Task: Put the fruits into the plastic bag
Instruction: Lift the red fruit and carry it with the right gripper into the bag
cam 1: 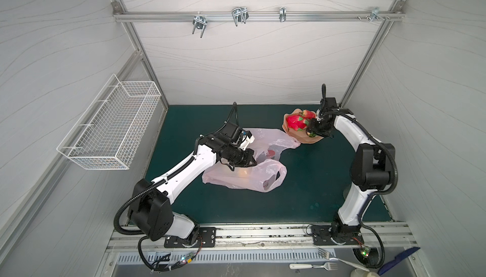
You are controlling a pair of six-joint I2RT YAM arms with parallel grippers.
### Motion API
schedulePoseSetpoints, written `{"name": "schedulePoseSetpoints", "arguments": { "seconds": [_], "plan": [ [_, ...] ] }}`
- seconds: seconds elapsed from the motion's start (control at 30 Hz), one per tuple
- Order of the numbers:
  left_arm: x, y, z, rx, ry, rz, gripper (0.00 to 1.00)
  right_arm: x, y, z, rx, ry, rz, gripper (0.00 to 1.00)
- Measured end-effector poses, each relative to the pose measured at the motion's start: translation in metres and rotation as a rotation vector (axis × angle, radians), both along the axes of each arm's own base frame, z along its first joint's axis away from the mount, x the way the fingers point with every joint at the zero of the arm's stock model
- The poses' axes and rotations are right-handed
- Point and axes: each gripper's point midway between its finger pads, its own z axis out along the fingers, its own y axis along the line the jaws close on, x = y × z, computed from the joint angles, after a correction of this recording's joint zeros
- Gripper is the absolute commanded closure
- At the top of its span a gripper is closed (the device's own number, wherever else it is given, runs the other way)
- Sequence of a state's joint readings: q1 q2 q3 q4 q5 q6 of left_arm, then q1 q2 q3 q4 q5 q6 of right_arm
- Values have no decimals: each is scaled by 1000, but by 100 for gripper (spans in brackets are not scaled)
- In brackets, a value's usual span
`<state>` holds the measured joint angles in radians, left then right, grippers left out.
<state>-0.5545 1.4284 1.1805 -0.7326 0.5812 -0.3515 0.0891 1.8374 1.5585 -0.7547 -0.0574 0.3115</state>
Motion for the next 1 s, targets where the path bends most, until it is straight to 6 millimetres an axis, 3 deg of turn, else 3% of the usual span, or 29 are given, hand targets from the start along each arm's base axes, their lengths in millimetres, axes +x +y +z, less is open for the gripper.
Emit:
{"name": "schedulePoseSetpoints", "arguments": {
  "seconds": [0.2, 0.57, 1.0],
  "plan": [
    [0, 0, 0, -1, 0, 0, 100, -23, 6, 7, 66, -4, -14, 74],
    [1, -1, 1, -8, -5, -2, 100, -96, 17, 3, 212, 11, -68, 75],
    [2, -5, 4, -28, -10, -3, 100, -185, 43, -42, 488, 105, -190, 75]
  ]
}}
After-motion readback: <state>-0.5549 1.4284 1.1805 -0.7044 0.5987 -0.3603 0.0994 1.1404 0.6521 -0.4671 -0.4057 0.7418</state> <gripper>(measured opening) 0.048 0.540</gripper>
